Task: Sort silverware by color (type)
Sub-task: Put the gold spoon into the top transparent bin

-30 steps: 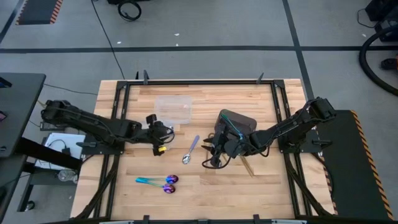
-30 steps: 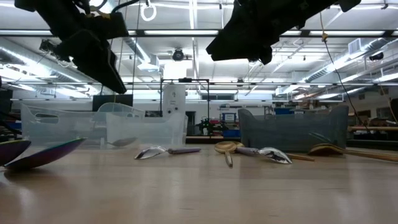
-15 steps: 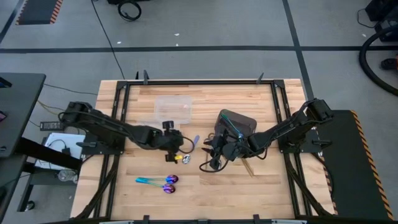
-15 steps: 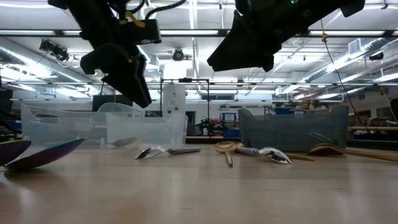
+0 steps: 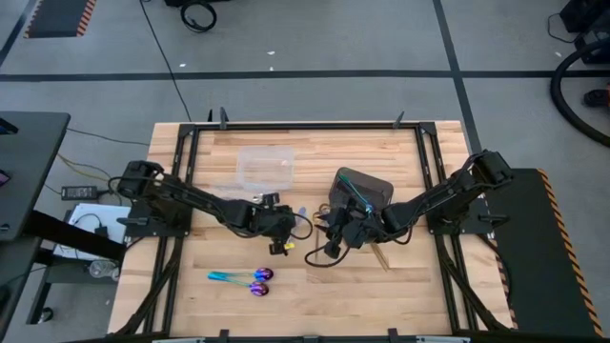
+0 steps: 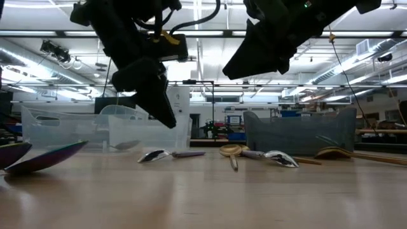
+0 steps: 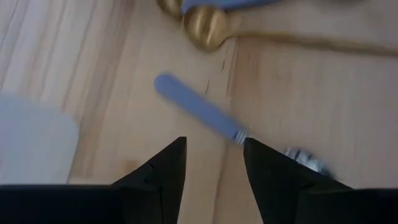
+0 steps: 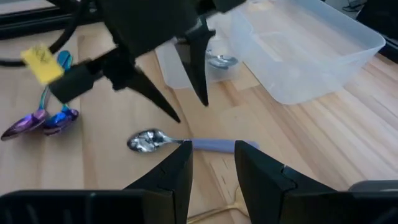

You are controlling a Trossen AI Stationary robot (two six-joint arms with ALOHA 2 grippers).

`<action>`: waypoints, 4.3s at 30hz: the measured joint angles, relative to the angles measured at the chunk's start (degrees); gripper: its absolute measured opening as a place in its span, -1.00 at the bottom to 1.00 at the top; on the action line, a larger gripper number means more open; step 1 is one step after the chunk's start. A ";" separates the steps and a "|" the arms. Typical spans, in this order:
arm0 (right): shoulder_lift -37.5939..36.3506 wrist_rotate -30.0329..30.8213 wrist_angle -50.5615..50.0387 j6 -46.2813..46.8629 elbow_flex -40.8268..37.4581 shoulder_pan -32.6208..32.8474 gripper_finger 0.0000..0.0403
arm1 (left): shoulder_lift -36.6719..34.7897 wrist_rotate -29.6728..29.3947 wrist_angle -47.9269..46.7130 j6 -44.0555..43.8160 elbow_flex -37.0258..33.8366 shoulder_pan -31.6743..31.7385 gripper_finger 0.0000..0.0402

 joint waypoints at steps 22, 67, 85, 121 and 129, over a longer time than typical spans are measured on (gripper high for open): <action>0.40 -7.55 -18.12 2.39 5.83 1.19 -0.37 | 0.24 0.47 3.06 35.08 -1.10 -8.03 -0.32; 1.35 -33.70 -49.46 12.35 -1.01 0.26 -0.17 | -8.12 -0.81 11.68 10.89 -1.52 -9.12 -0.67; -0.04 -34.26 -55.43 20.85 -1.37 1.61 -0.20 | -8.10 -0.72 10.83 10.99 -1.50 -9.24 -0.67; 0.13 -32.06 -50.14 18.15 -4.28 1.92 -0.89 | -8.10 -0.69 10.22 10.88 -1.50 -9.26 -0.67; -0.15 -32.88 -51.89 17.79 -3.93 1.93 -0.89 | -8.10 0.41 9.81 9.33 -1.48 -9.28 -0.67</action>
